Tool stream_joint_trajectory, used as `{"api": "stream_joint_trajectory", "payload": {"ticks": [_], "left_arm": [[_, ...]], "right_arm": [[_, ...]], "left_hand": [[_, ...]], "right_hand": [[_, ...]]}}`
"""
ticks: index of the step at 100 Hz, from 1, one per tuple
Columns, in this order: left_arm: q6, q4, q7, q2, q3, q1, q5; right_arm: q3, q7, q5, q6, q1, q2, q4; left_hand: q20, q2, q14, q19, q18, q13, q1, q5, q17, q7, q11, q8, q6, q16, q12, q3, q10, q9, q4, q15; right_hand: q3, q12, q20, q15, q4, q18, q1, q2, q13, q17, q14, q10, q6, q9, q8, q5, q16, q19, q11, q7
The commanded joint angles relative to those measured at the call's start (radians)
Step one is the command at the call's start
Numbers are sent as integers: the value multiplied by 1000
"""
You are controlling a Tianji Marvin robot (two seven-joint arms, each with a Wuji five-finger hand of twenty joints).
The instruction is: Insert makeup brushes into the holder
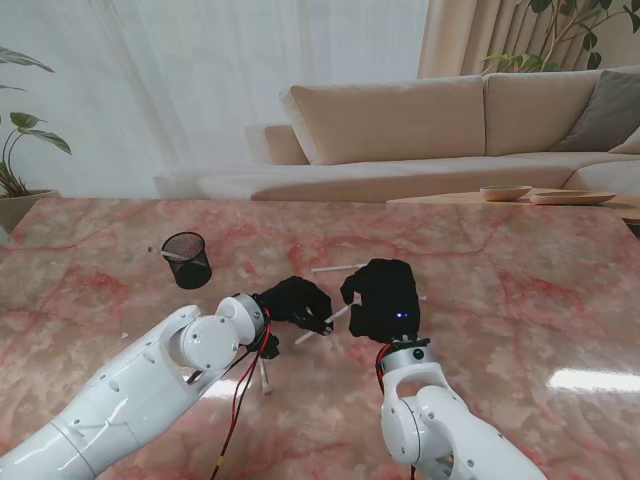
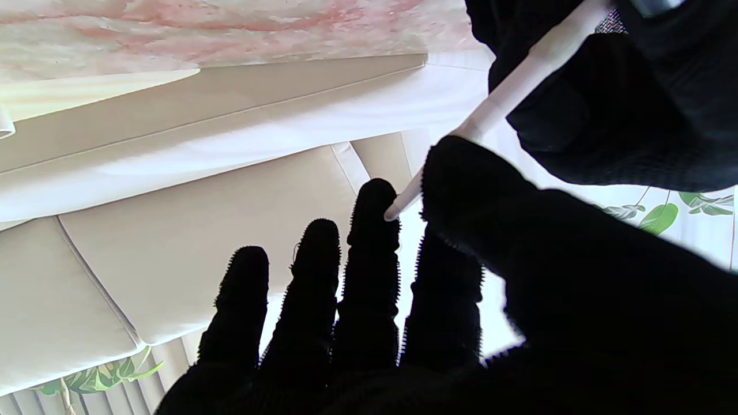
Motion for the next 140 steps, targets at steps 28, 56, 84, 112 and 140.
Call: {"api": "stream_joint_trajectory", "payload": {"ticks": [28,56,84,112,140], "left_arm": [[-35,7,17,0,4,5,19],[-56,11,61,-6,-18,25,28],[-80,12,64,-5,-29,32,21],[-98,20,52,-1,-25,30,23],[-102,19,39,-1,-31,35,-2]], "right_arm": [[5,10,-17,-5,-7,5,2],[15,22,-35,-3,-17,10,-6],[17,23,-38,-4,-21,11,-8],[16,14,-42,-15,-19,12,-5],[18,5,-58,-32,-18,16,2]], "left_hand": [[-6,-48,-43,50,-14,112,-35,57,6,158,110,40,-101,81,91,75,-8,116,-37,140],[70,-60,-4,91,18,101,23,-16,21,-251,25,40,15,122,47,33,4,151,-6,106],[75,-48,0,78,25,112,52,45,15,98,46,39,-34,95,12,-17,9,144,2,104],[95,-39,-8,67,8,95,101,24,11,137,-14,79,-55,153,174,-44,4,132,27,122],[102,50,-9,50,-11,63,126,-67,-5,141,-27,266,-73,183,276,-75,3,90,59,116]], "right_hand": [[1,18,-1,-12,26,-4,13,27,5,-16,-4,-21,-20,16,20,82,15,-13,-22,96],[8,18,-2,-15,27,-3,11,18,4,-17,-2,-21,-20,18,18,88,15,-15,-28,98],[10,20,-2,-16,25,-3,10,19,2,-19,-3,-21,-23,18,18,88,16,-17,-30,98],[-5,19,-1,-16,23,-2,8,25,5,-18,-2,-22,-36,19,10,83,19,-19,-37,85],[-107,-57,-2,-32,23,2,25,63,2,-22,4,-19,-51,7,-104,47,14,-28,-89,62]]}}
